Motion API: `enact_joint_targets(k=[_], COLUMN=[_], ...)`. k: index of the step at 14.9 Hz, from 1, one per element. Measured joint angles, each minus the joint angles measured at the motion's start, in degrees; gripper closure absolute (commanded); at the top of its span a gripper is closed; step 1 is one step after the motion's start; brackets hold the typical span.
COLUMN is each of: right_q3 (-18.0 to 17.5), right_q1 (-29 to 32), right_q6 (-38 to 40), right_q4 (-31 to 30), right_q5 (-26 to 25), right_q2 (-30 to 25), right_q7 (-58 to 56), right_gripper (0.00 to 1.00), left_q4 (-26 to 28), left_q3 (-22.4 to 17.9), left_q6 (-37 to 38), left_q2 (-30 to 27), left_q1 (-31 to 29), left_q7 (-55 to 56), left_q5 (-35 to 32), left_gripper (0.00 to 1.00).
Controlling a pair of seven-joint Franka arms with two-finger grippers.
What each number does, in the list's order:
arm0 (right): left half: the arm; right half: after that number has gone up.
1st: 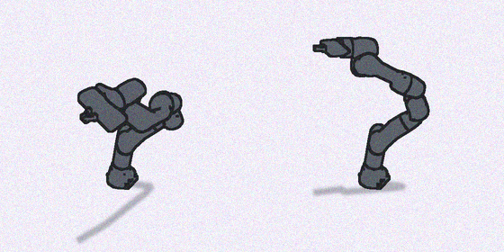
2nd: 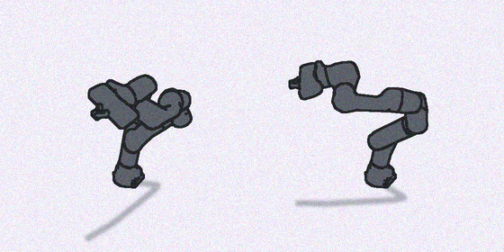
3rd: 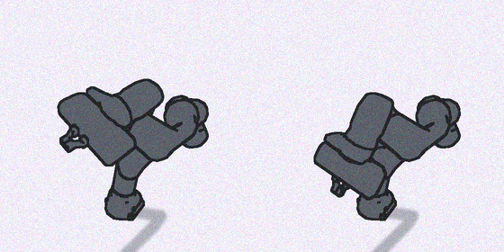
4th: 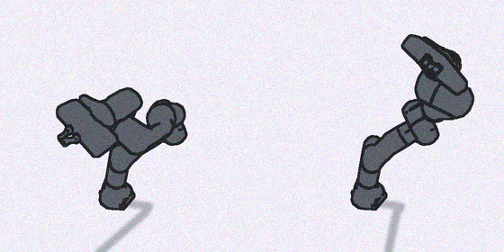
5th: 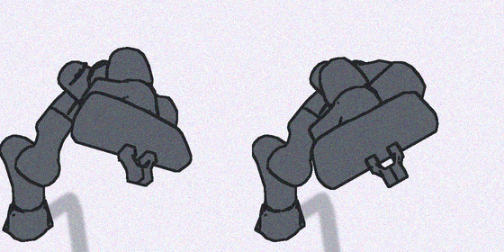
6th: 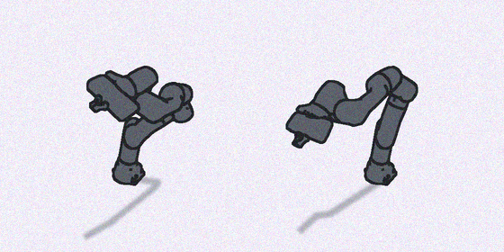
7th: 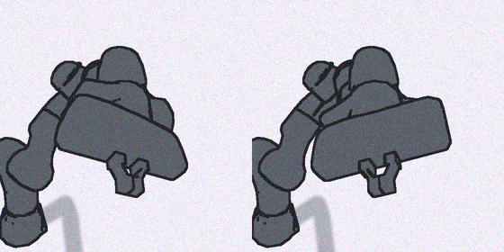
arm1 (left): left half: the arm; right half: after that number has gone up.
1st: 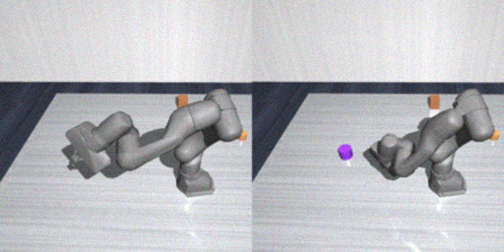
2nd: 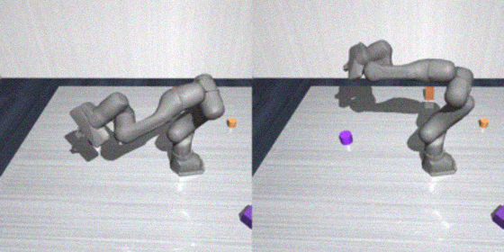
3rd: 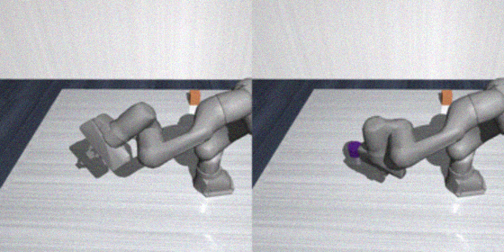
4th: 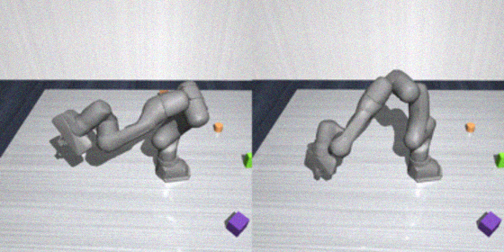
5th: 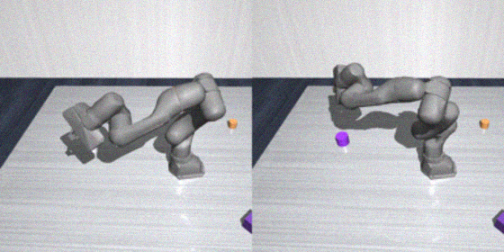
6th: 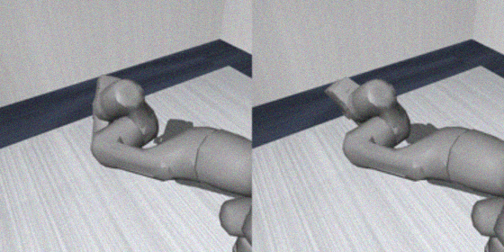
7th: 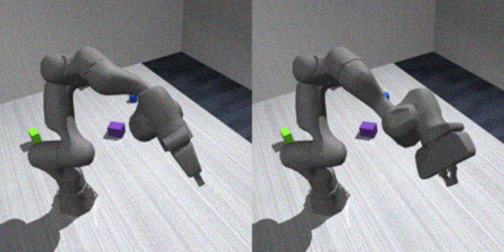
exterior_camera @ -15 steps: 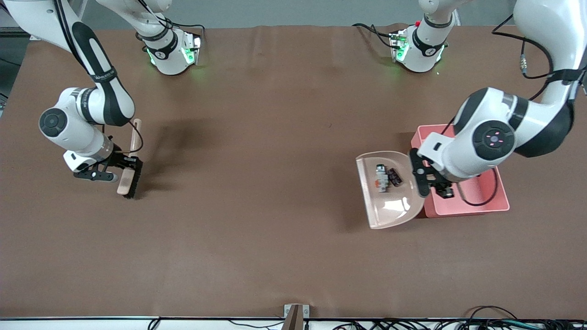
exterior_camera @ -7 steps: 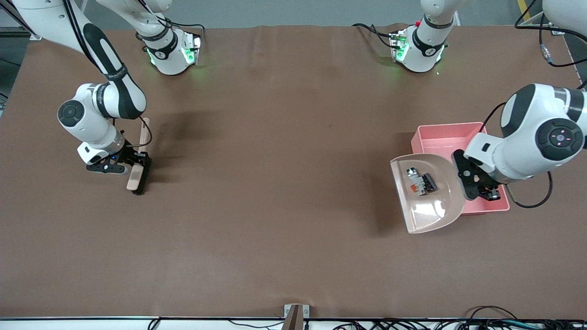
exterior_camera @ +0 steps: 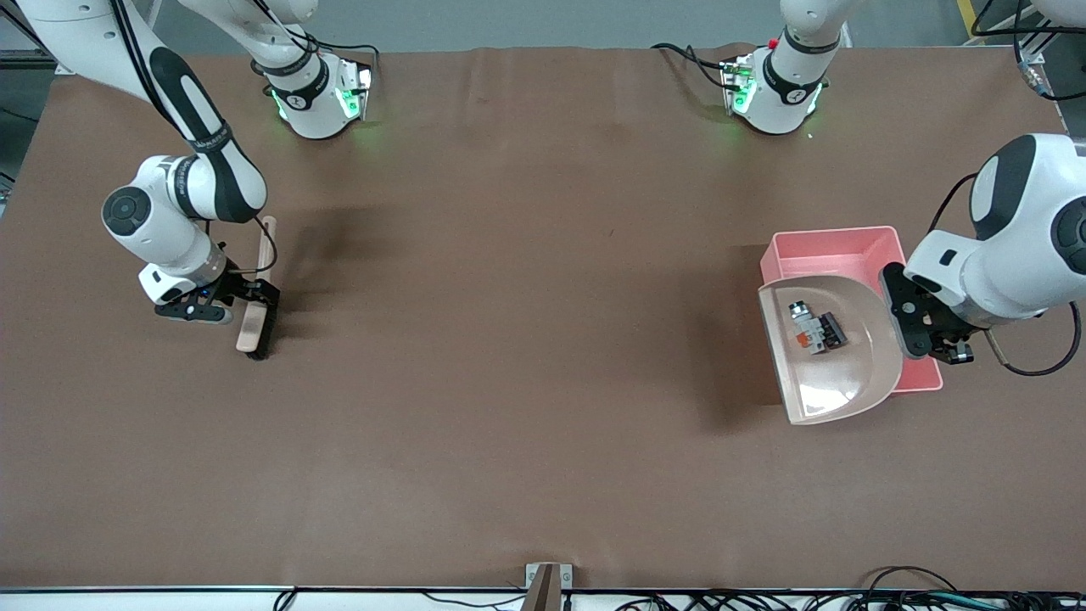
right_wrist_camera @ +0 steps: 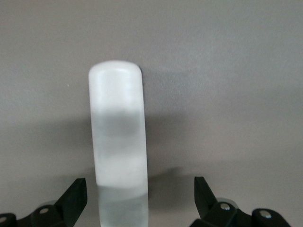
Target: Clean e-waste and dump in bin
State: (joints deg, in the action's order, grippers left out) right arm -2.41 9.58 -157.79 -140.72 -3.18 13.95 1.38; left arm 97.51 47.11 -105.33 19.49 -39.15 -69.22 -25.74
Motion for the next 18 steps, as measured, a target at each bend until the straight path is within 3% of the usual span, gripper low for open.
enact_joint_targets(k=[2, 5, 9, 12, 15, 18], right_q3=[-0.1, -0.4, -0.4, -0.9, -1.3, -0.9], right_q1=[0.0, -0.1, 0.0, -0.4, -0.6, -0.4], right_q6=[2.1, 17.8, 42.2, 56.0, 63.0, 65.0], right_q4=[1.6, 8.7, 26.8, 41.6, 50.6, 54.1], right_q5=[0.0, 0.0, 0.0, 0.0, 0.0, 0.0], right_q2=[-0.7, -4.4, -8.4, -9.1, -9.1, -8.9], right_q7=[0.0, 0.0, -0.7, -0.8, -0.8, -0.8], right_gripper=[0.00, 0.00, 0.00, 0.00, 0.00, 0.00], left_q4=[1.1, 3.5, 7.1, 9.4, 11.5, 12.8], left_q3=[0.0, 0.0, 0.0, -0.1, -0.1, -0.2], left_q6=[-0.1, -1.0, -2.6, -3.6, -5.2, -5.5], left_q2=[-1.3, -3.3, -4.9, -5.7, -6.0, -6.0], left_q1=[-1.7, -4.6, -6.8, -8.7, -11.0, -11.9], left_q7=[-2.4, -6.3, -9.2, -11.4, -13.3, -13.3], left_q5=[0.0, 0.0, -0.3, -0.5, -2.0, -4.5], left_gripper=[0.90, 0.90, 0.91, 0.91, 0.92, 0.93])
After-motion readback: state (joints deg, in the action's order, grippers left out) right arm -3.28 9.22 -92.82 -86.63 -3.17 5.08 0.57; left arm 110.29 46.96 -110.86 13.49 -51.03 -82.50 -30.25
